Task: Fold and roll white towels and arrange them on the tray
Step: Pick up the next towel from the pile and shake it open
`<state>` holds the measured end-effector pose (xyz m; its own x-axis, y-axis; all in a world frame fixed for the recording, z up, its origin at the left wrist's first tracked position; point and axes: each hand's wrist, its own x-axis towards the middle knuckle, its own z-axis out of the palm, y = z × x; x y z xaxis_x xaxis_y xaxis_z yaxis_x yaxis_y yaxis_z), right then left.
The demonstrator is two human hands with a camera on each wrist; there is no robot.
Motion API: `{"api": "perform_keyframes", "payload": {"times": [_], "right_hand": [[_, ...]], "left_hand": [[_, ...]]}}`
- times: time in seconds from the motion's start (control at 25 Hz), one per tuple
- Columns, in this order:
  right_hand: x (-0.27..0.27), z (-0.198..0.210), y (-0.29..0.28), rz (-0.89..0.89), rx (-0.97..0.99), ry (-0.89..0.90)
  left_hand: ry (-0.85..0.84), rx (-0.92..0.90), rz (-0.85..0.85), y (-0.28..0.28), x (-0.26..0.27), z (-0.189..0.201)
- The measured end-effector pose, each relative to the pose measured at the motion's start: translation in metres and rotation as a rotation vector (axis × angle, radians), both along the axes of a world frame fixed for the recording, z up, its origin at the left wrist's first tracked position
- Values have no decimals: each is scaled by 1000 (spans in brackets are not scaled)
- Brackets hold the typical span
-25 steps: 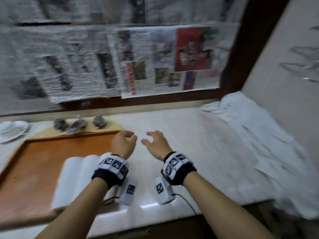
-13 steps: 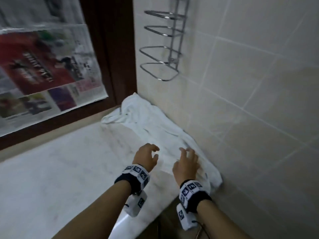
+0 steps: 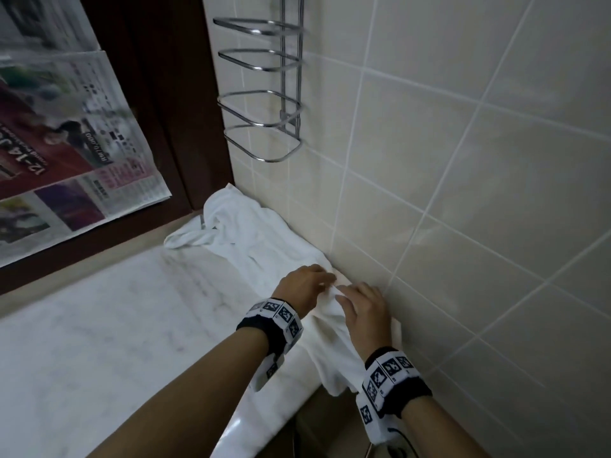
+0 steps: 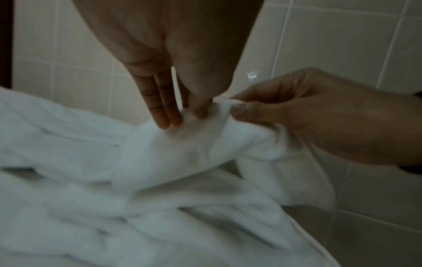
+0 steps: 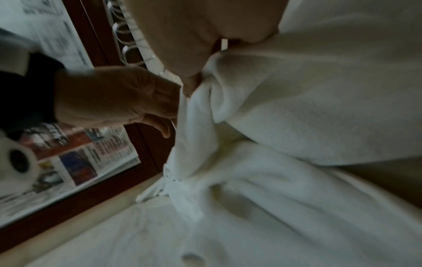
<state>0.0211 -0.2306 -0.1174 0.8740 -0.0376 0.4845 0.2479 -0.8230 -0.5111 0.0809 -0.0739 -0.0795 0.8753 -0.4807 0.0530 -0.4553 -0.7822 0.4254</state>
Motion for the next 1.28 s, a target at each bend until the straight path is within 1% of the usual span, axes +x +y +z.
{"api": "perform_keyframes", "payload": {"times": [0.08, 0.16, 0.2, 0.28, 0.32, 0.36, 0.4, 0.44, 0.48, 0.52, 0.56, 0.64, 0.72, 0.76, 0.84, 0.92, 1.0, 1.12, 1.28], "right_hand": [[5, 24, 15, 75, 75, -77], [12, 57, 36, 132, 124, -94], [19, 74, 47, 138, 130, -69], [35, 118, 75, 152, 83, 22], [40, 144, 94, 190, 53, 46], [46, 169, 114, 262, 29, 22], [50, 201, 140, 355, 23, -46], [54, 222, 153, 430, 20, -108], [55, 252, 176, 516, 17, -162], [55, 281, 201, 593, 11, -195], [53, 313, 223, 658, 7, -200], [51, 368, 259, 810, -4, -183], [46, 415, 287, 917, -32, -210], [45, 433, 298, 943, -54, -204], [42, 460, 313, 979, -101, -200], [40, 479, 323, 1026, -143, -204], [35, 496, 328, 1038, -170, -204], [27, 516, 332, 1003, -161, -262], [22, 528, 335, 914, -173, -341]], "left_hand": [[-66, -17, 28, 15, 2, 21], [-212, -92, 120, 42, -2, 53], [-292, -139, 171, 57, -4, 70], [-481, -201, 259, 100, -13, 112], [-562, -198, 312, 127, -22, 135], [-626, -184, 369, 154, -33, 157], [-670, -169, 434, 184, -45, 185], [-695, -181, 466, 201, -50, 201], [-698, -165, 522, 225, -60, 225], [-673, -140, 580, 249, -73, 249], [-641, -113, 639, 271, -84, 276], [-637, -89, 695, 307, -106, 323], [-656, -104, 712, 332, -133, 365], [-651, -132, 703, 342, -146, 382], [-647, -135, 679, 359, -168, 410], [-686, -60, 686, 377, -182, 432], [-750, 35, 740, 393, -192, 448], [-830, 122, 843, 407, -204, 463], [-908, 307, 894, 416, -220, 474]]}}
